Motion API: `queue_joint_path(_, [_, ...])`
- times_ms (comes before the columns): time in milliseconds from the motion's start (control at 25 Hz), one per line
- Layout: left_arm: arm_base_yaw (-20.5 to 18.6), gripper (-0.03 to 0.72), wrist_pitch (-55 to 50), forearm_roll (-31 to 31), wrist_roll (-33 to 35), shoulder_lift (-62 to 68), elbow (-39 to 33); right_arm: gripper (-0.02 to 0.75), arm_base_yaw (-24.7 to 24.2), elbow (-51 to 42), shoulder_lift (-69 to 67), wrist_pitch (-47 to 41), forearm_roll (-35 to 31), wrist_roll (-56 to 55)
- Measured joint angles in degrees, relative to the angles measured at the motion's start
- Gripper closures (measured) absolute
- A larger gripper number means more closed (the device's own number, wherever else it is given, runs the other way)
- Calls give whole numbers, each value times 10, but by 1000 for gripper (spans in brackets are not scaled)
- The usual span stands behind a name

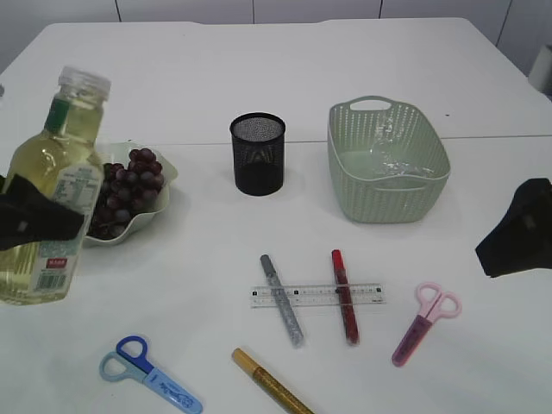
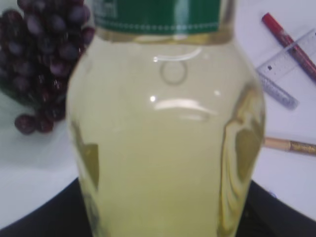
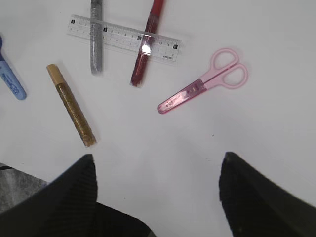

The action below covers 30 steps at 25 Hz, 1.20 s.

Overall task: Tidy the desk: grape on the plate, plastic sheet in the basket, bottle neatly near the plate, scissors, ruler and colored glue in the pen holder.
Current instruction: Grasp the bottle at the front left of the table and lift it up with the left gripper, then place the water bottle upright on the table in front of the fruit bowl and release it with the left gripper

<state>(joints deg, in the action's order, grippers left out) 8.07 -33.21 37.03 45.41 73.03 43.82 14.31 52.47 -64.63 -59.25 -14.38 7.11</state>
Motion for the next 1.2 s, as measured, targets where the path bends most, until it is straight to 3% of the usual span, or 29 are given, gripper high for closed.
queue_joint_path(120, [0, 242, 63, 132, 153, 2, -24, 173, 0, 0, 0, 0, 0, 0])
queue_joint_path(200, [0, 242, 97, 263, 309, 3, -46, 172, 0, 0, 0, 0, 0, 0])
queue_joint_path(320, [0, 242, 111, 518, 546, 11, -77, 172, 0, 0, 0, 0, 0, 0])
queue_joint_path(440, [0, 242, 111, 612, 664, 26, -89, 172, 0, 0, 0, 0, 0, 0])
queue_joint_path(600, [-1, 243, 99, 637, 704, 50, -90, 173, 0, 0, 0, 0, 0, 0])
queue_joint_path(920, [-1, 246, 79, 638, 712, 55, -91, 172, 0, 0, 0, 0, 0, 0])
queue_joint_path(1200, [-1, 246, 192, 644, 655, 55, -91, 173, 0, 0, 0, 0, -1, 0])
